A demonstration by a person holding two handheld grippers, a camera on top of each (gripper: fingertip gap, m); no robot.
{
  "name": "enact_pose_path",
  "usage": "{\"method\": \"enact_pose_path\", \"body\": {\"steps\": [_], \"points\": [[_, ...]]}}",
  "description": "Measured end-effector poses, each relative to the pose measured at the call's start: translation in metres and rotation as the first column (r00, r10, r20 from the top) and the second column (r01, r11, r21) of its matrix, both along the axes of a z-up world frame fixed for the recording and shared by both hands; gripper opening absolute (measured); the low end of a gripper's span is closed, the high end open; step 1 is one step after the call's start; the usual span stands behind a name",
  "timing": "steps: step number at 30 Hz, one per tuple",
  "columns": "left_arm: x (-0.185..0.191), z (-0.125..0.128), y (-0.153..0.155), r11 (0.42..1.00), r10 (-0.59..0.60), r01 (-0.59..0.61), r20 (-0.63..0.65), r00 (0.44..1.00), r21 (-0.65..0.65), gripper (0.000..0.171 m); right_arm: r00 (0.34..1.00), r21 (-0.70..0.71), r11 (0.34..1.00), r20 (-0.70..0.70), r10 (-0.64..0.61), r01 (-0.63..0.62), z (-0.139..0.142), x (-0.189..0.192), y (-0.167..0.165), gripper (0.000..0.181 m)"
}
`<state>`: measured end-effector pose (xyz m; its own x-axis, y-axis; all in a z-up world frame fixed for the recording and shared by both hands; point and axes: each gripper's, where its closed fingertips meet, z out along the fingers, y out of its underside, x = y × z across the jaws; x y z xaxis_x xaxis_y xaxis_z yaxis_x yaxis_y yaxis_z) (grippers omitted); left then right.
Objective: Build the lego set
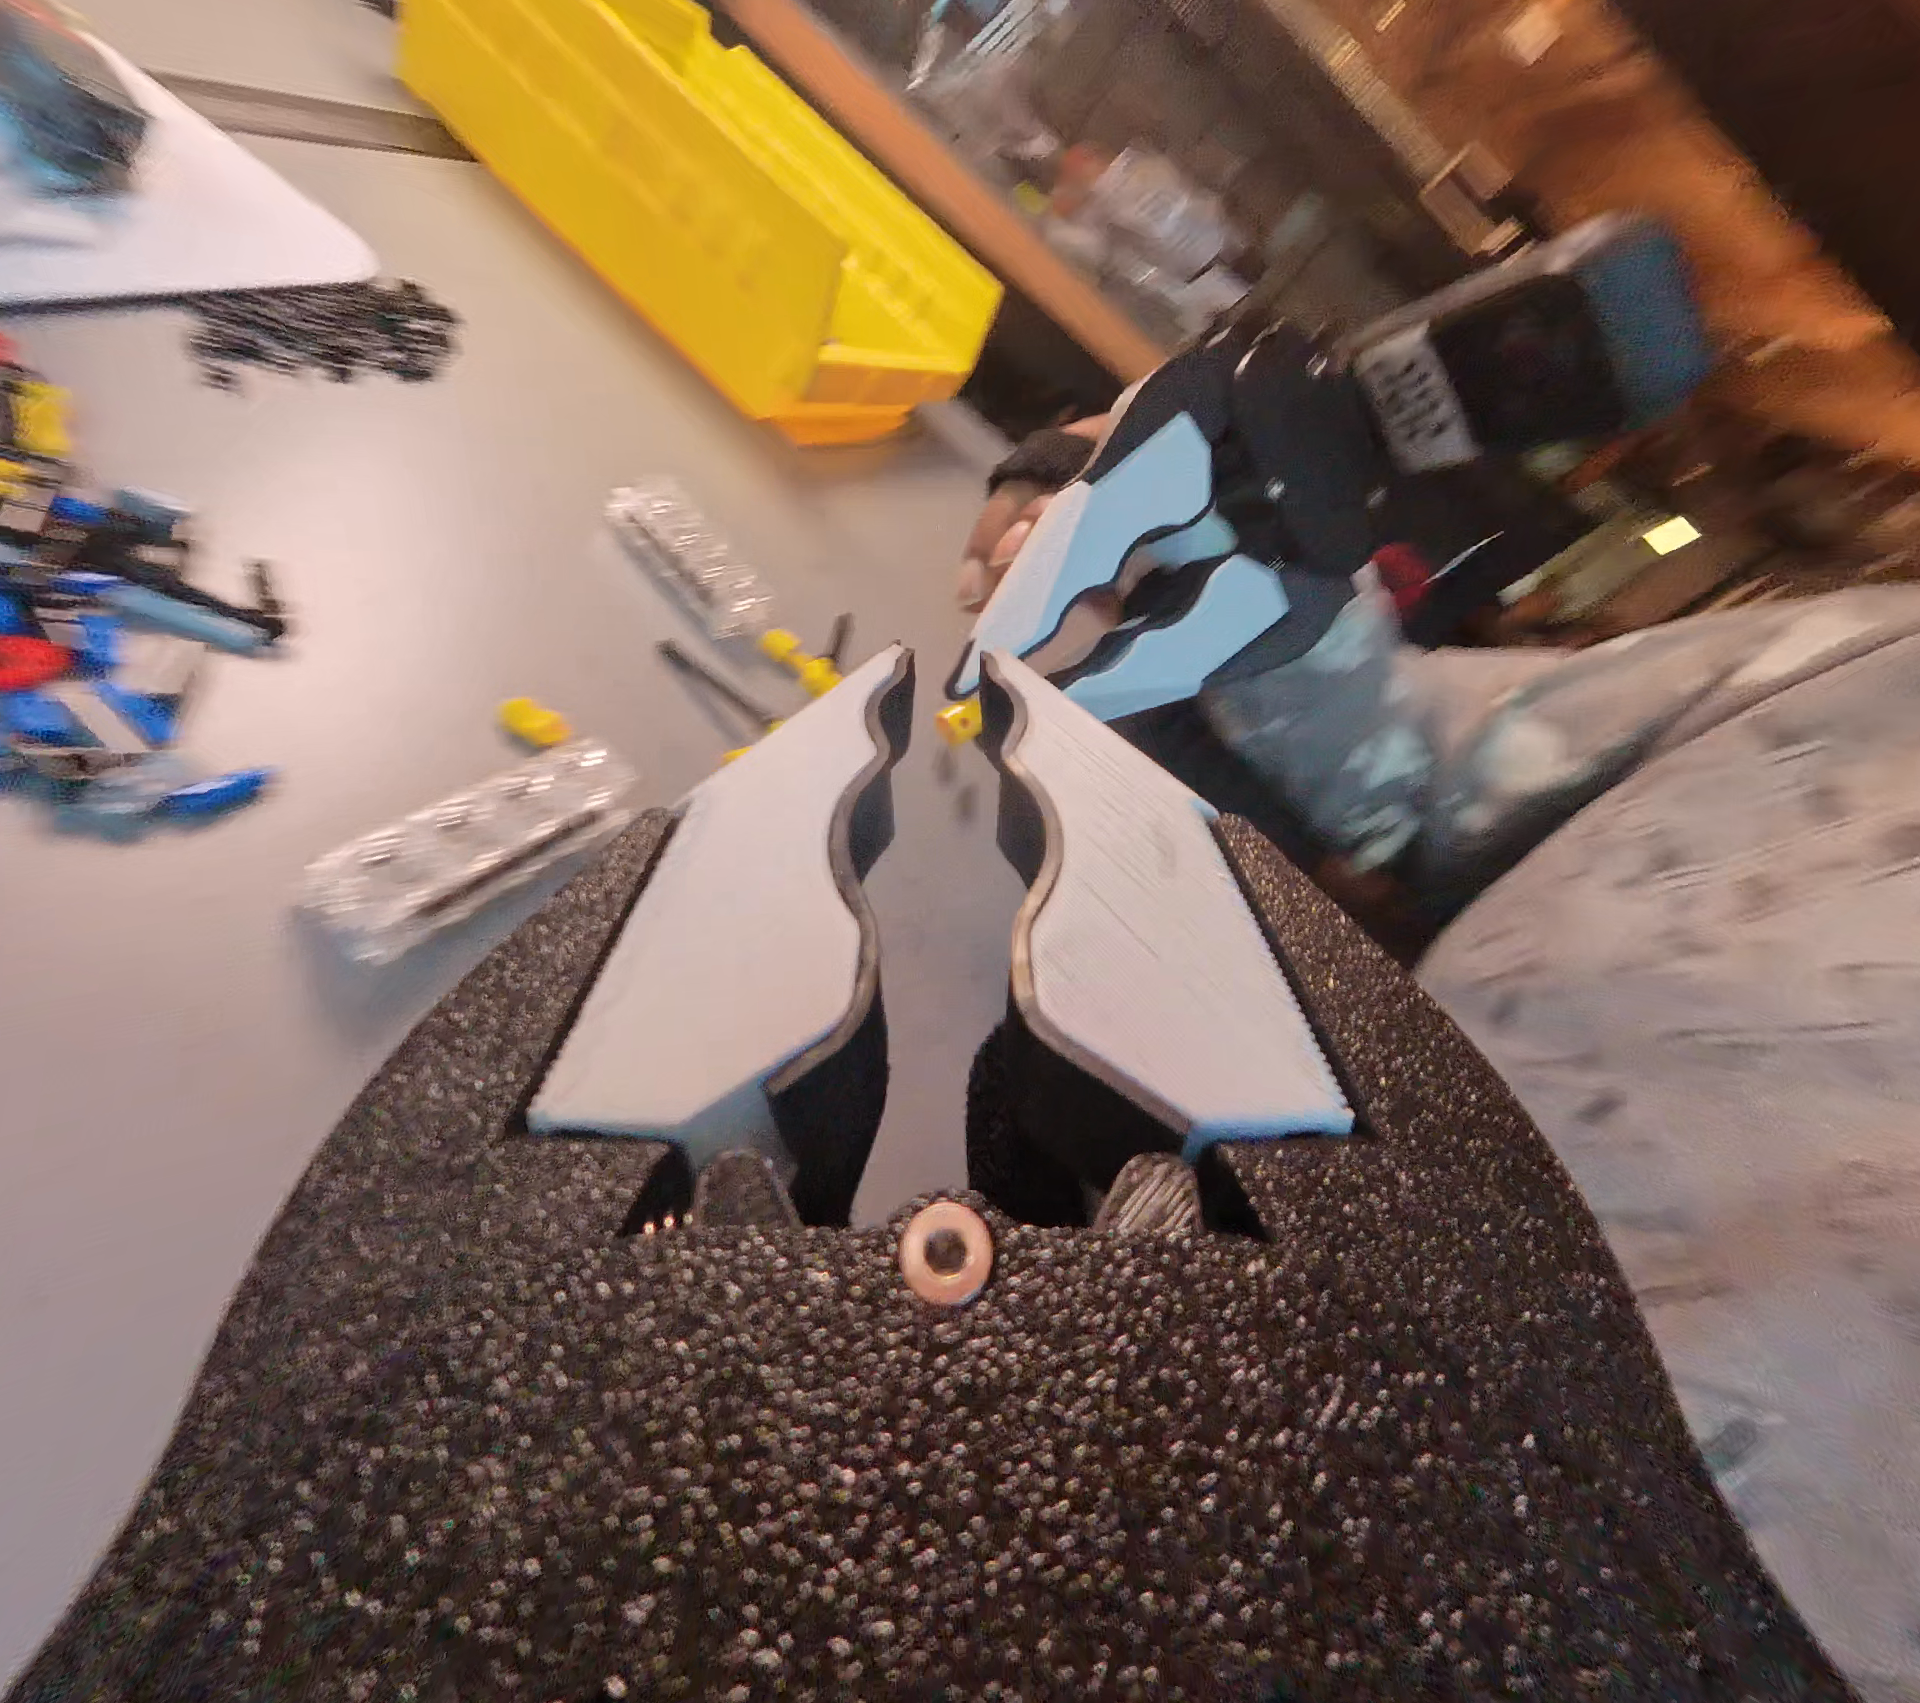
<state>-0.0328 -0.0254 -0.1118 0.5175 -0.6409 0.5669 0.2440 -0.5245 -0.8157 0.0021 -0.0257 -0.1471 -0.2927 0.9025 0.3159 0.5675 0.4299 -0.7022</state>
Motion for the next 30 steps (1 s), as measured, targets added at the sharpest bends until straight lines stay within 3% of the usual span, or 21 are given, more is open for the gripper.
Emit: {"method": "enact_pose_path", "body": {"steps": [2,4,8,11,18,27,30], "points": [[-0.02,-0.027,0.0,0.999,0.032,-0.018,-0.321,0.946,0.048,0.013,0.986,0.021,1.0,0.17,-0.002,-0.002,-0.027,0.005,0.008,0.008],[-0.039,-0.054,-0.001,0.998,0.048,-0.022,-0.528,0.848,0.057,0.016,0.96,-0.076,0.997,0.278,0.044,-0.024,-0.042,0.005,0.0,0.009],[-0.039,-0.076,-0.008,0.999,-0.032,0.033,-0.541,0.84,-0.007,0.017,0.892,-0.085,0.995,0.445,0.079,-0.045,-0.06,0.008,-0.001,0.009],[-0.031,-0.078,-0.01,0.997,-0.046,0.073,-0.587,0.808,0.023,0.018,0.857,-0.084,0.996,0.509,0.08,-0.043,-0.068,0.008,-0.001,0.009],[0.01,-0.081,-0.021,0.972,-0.097,0.214,-0.667,0.739,0.095,0.018,0.888,-0.127,0.992,0.453,0.081,-0.025,-0.068,-0.002,0.0,0.01],[0.022,-0.1,-0.012,0.953,-0.041,0.266,-0.806,0.59,0.147,0.018,0.976,-0.26,0.965,0.208,0.07,-0.014,-0.035,0.012,0.001,0.014],[0.026,-0.103,-0.011,0.946,-0.068,0.297,-0.814,0.577,0.132,0.017,0.989,-0.258,0.965,0.122,0.078,-0.044,-0.035,0.017,-0.004,0.014]]}}
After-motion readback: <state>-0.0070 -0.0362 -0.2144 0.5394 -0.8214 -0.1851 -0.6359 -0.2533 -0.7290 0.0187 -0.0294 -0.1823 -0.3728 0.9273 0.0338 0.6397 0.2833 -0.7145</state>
